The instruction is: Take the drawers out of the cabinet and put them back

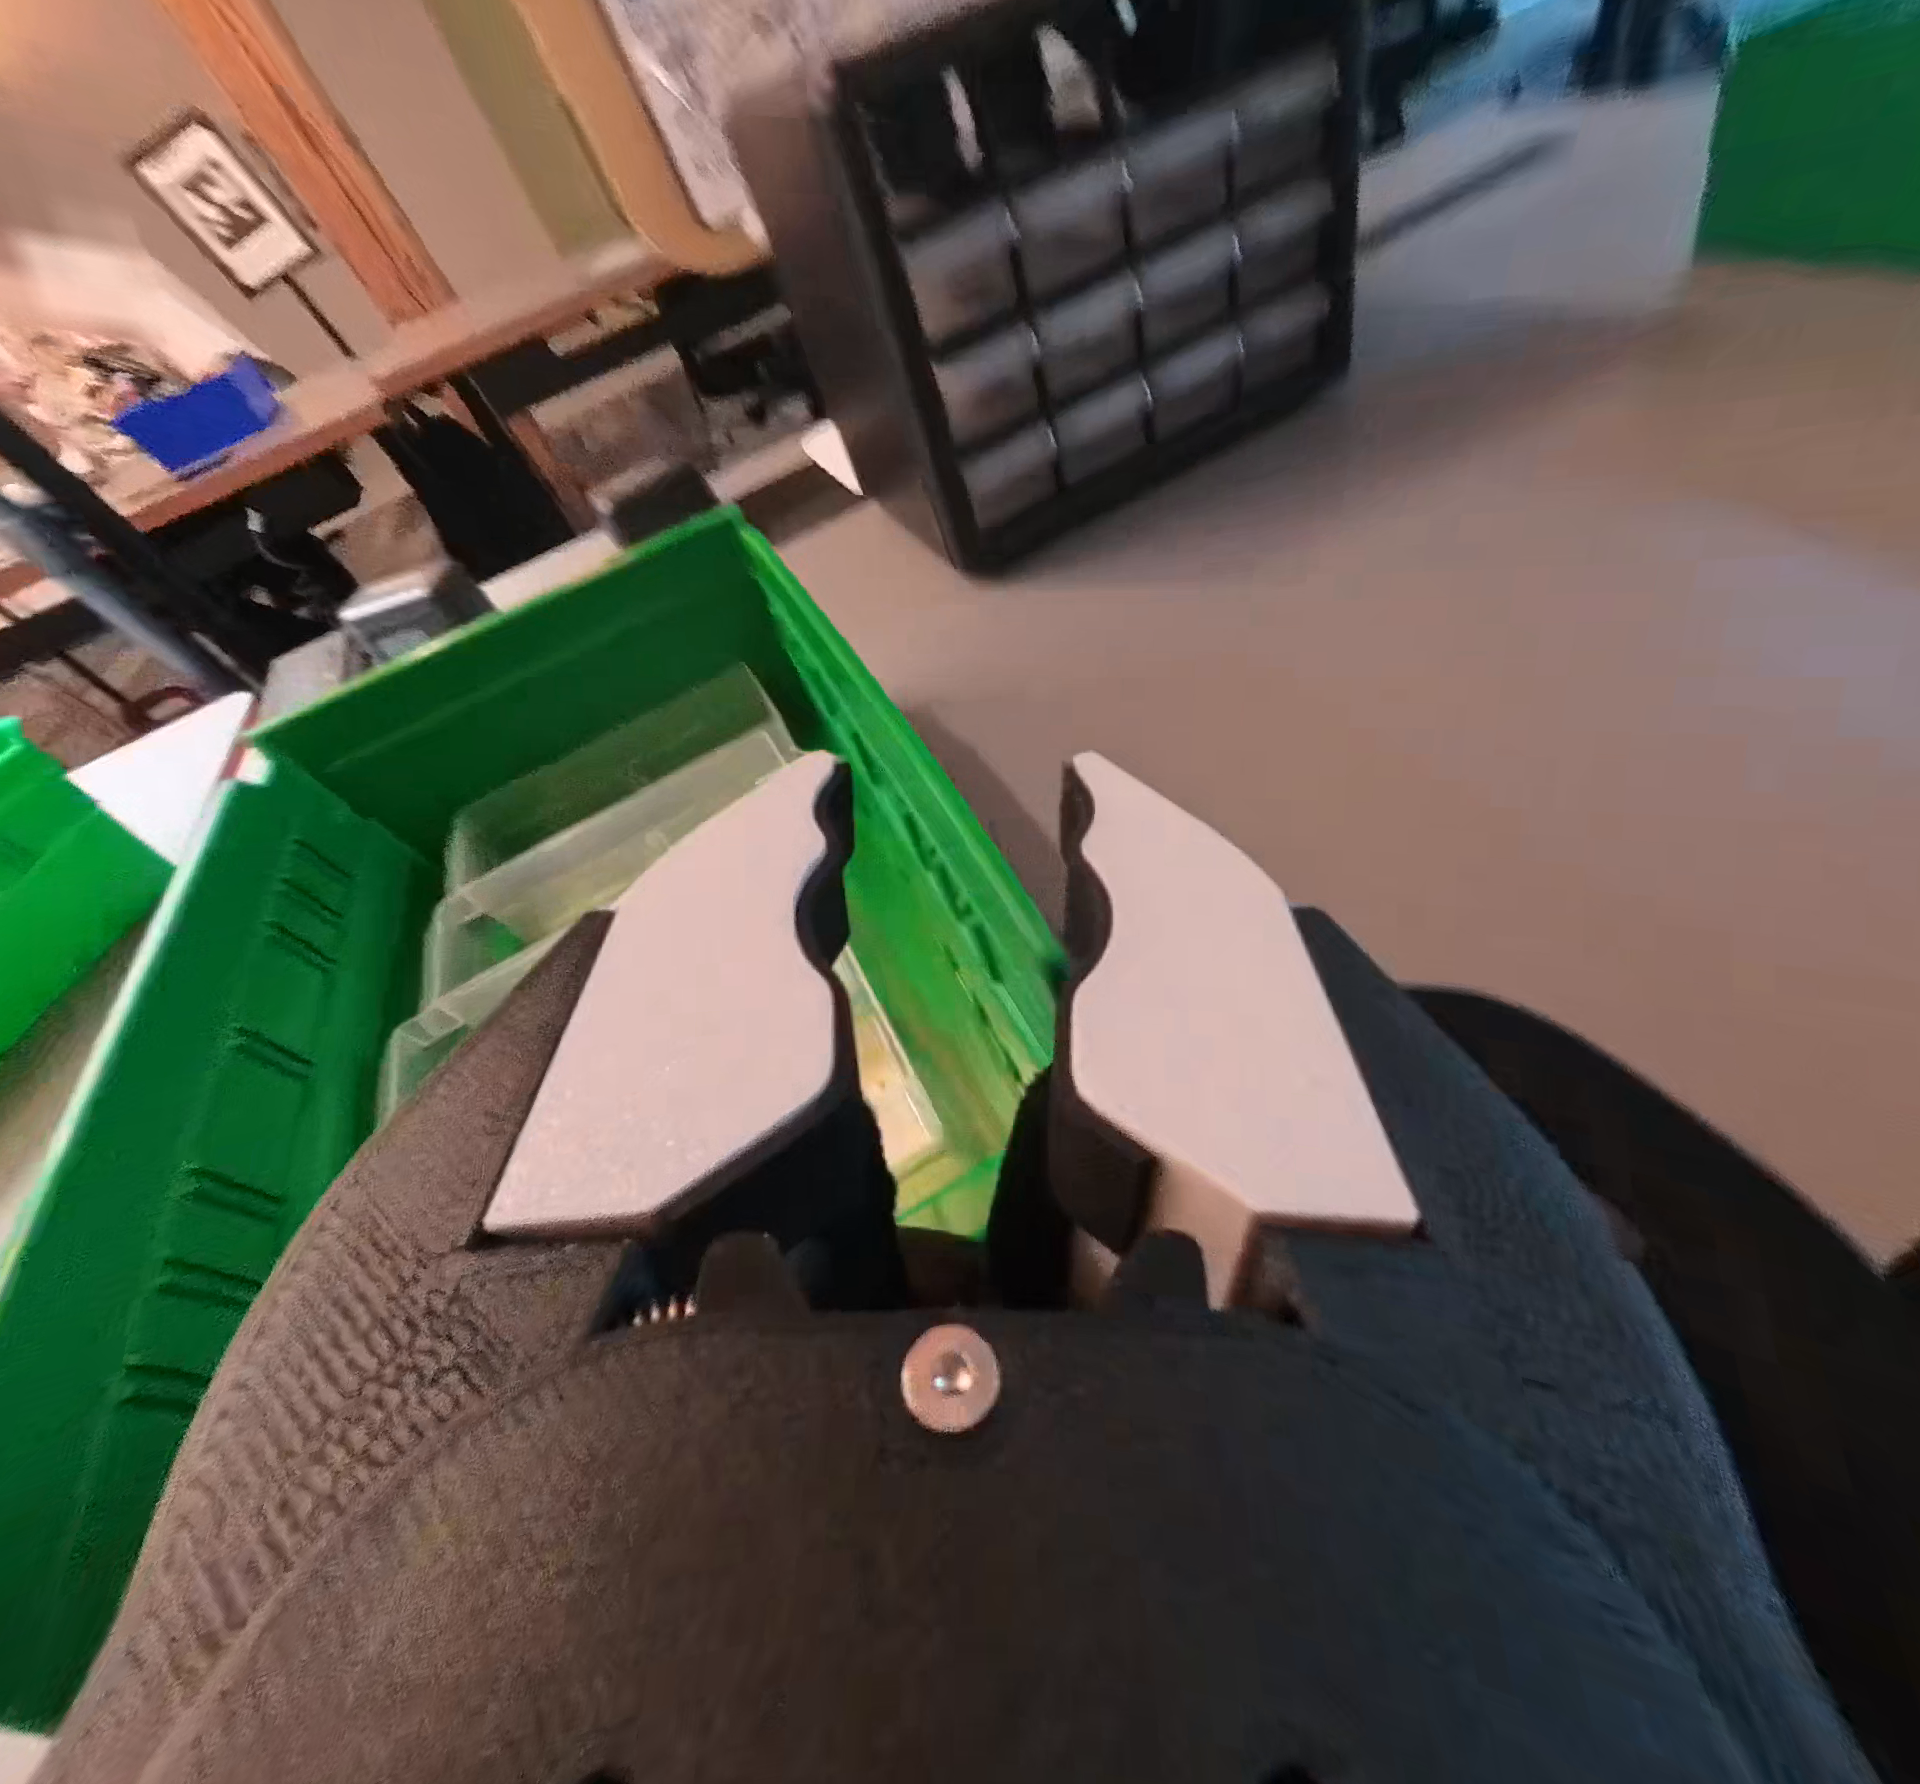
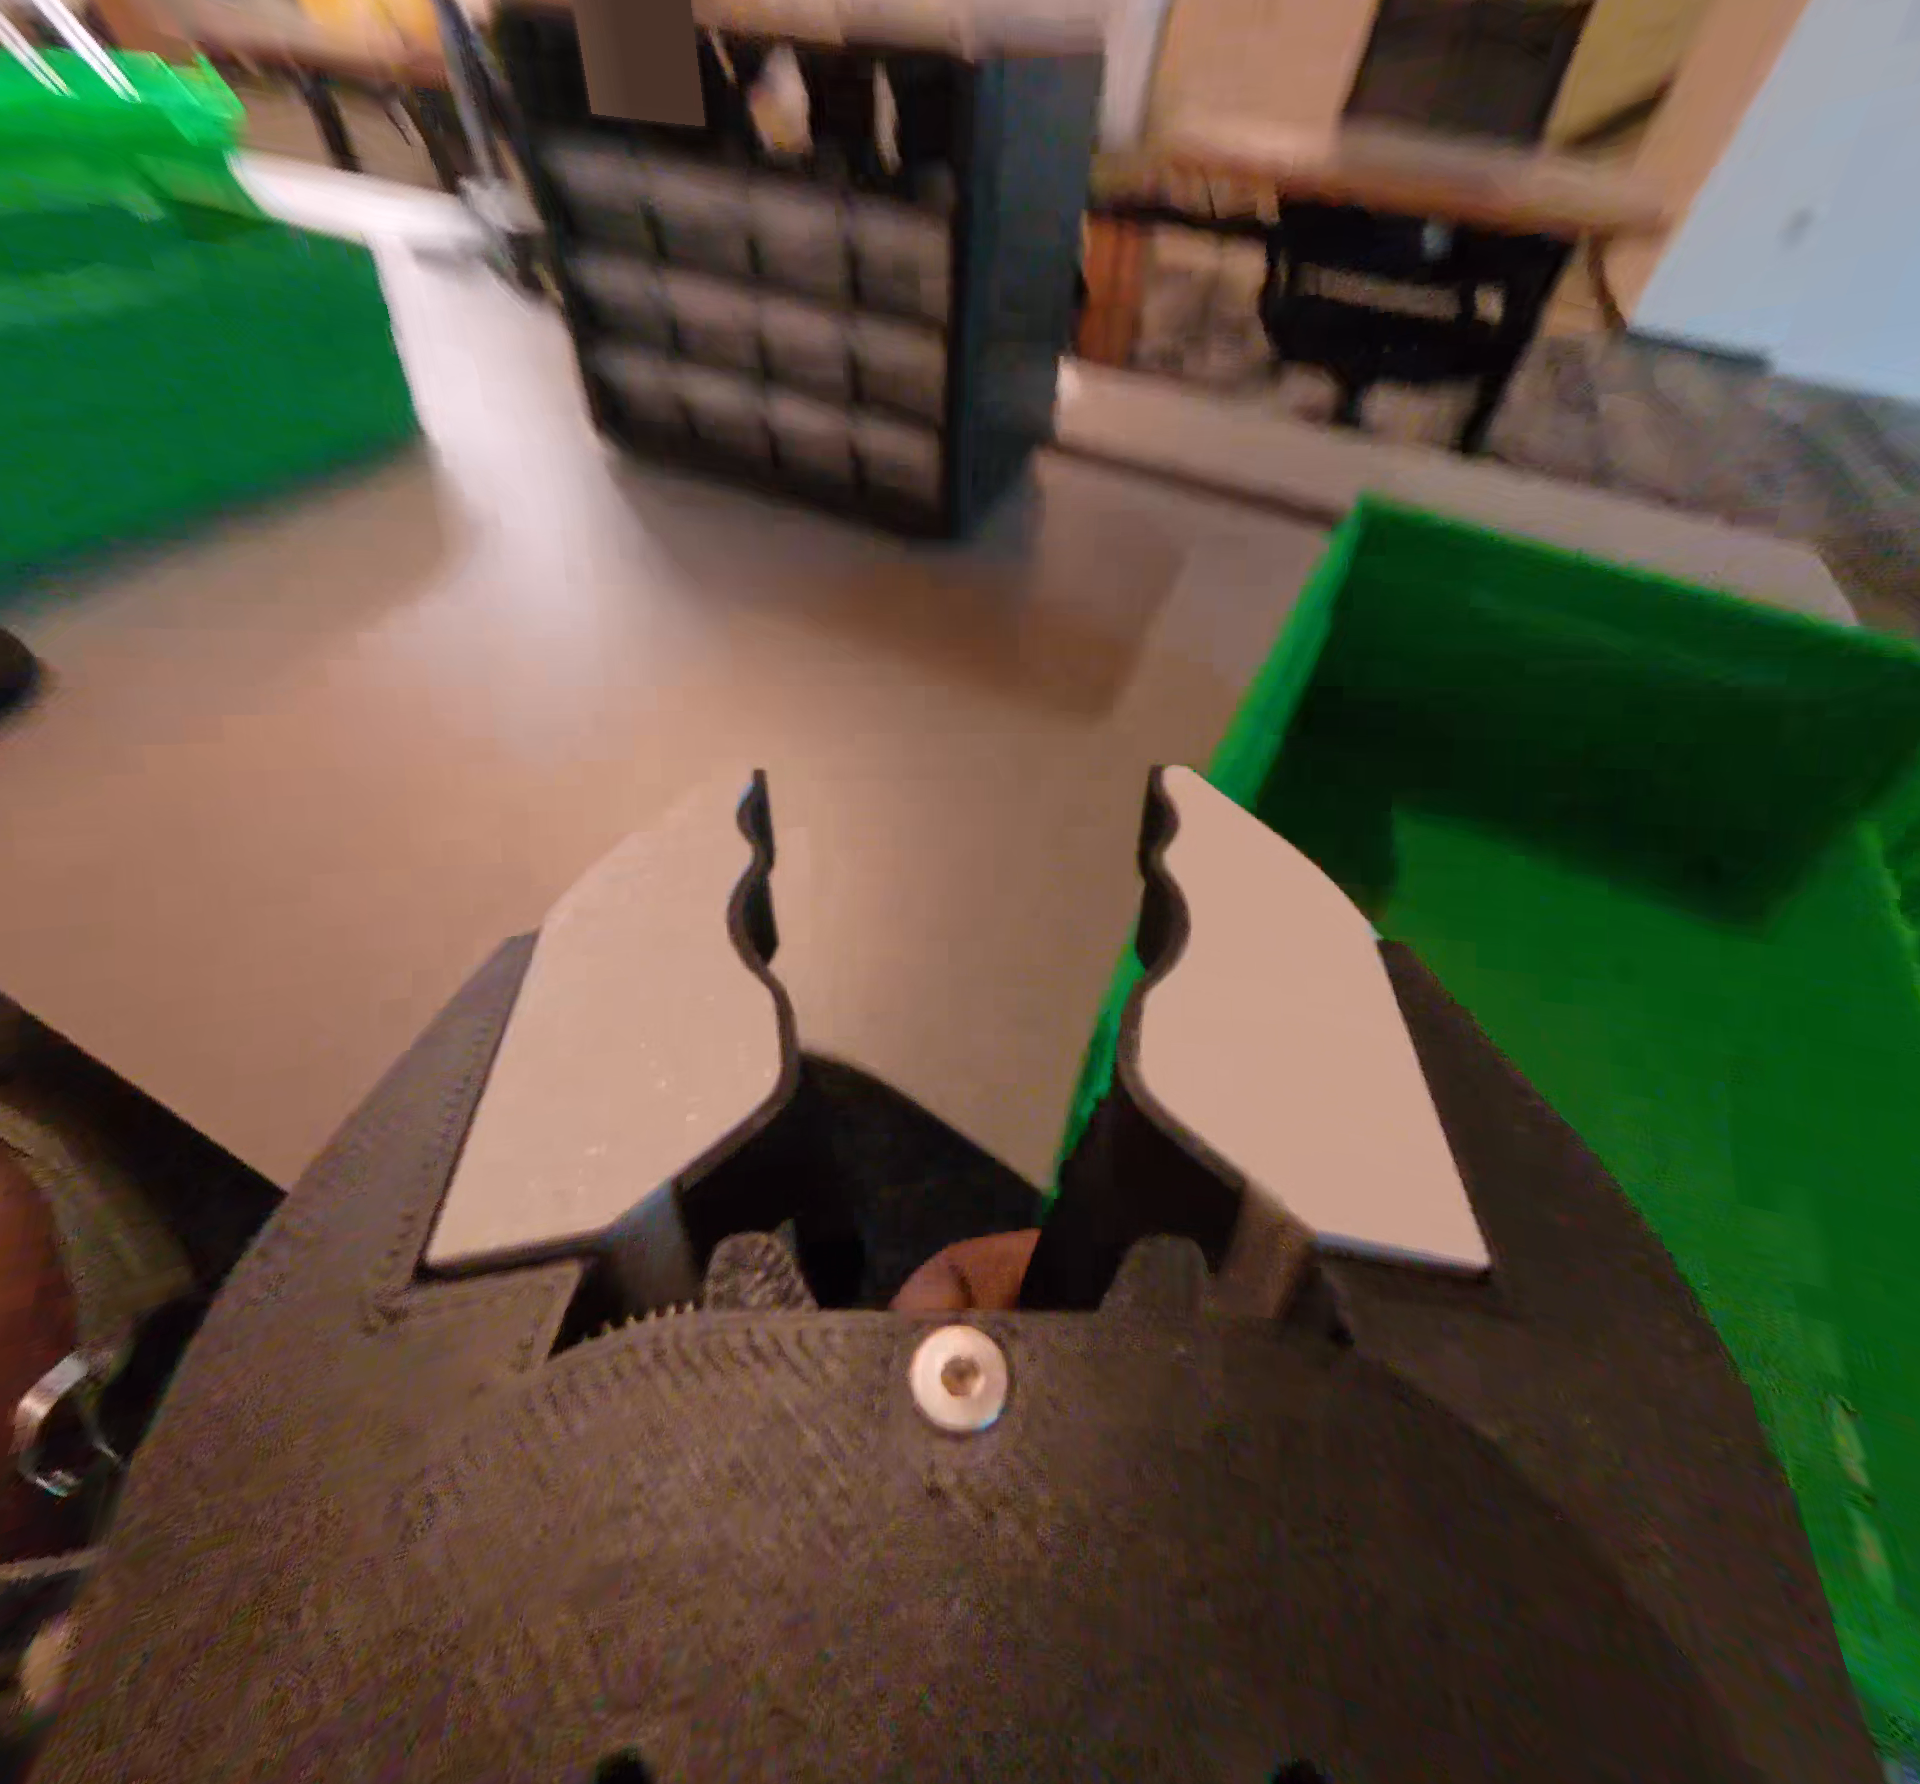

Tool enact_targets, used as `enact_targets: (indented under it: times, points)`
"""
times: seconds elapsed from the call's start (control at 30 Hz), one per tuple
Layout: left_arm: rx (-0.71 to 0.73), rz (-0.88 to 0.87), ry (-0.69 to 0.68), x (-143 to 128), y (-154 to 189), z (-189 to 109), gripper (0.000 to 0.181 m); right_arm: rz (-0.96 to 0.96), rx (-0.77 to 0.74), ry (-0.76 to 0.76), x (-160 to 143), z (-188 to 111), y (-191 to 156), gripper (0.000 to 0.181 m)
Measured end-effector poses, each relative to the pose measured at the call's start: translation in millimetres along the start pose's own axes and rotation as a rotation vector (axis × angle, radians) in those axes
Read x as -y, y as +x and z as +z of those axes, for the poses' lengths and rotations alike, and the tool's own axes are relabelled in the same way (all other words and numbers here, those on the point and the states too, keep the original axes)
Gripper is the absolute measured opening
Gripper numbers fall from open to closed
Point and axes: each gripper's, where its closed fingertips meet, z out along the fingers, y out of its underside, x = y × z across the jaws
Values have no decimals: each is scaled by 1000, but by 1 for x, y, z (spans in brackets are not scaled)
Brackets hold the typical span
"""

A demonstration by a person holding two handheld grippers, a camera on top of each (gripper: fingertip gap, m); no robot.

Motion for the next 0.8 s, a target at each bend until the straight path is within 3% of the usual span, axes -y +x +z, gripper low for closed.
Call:
enact_targets:
  times: [0.03,0.17,0.23,0.3,0.53,0.7,0.8]
  points:
    - [44,-47,57,9,-10,-4,38,21,39,94,17,-4,-8,72]
    - [259,-225,226,26,-55,-26,38,79,117,449,70,-20,-28,74]
    - [327,-241,202,19,-68,-31,38,43,136,616,84,-24,-38,76]
    - [356,-231,166,14,-74,-32,38,-26,147,686,86,-19,-50,77]
    - [298,-239,174,27,-63,-28,38,-58,303,484,41,46,-90,88]
    - [171,-369,458,104,-10,-26,38,60,50,289,18,90,-63,82]
    - [75,-369,584,142,43,1,39,232,-84,333,28,106,-64,78]
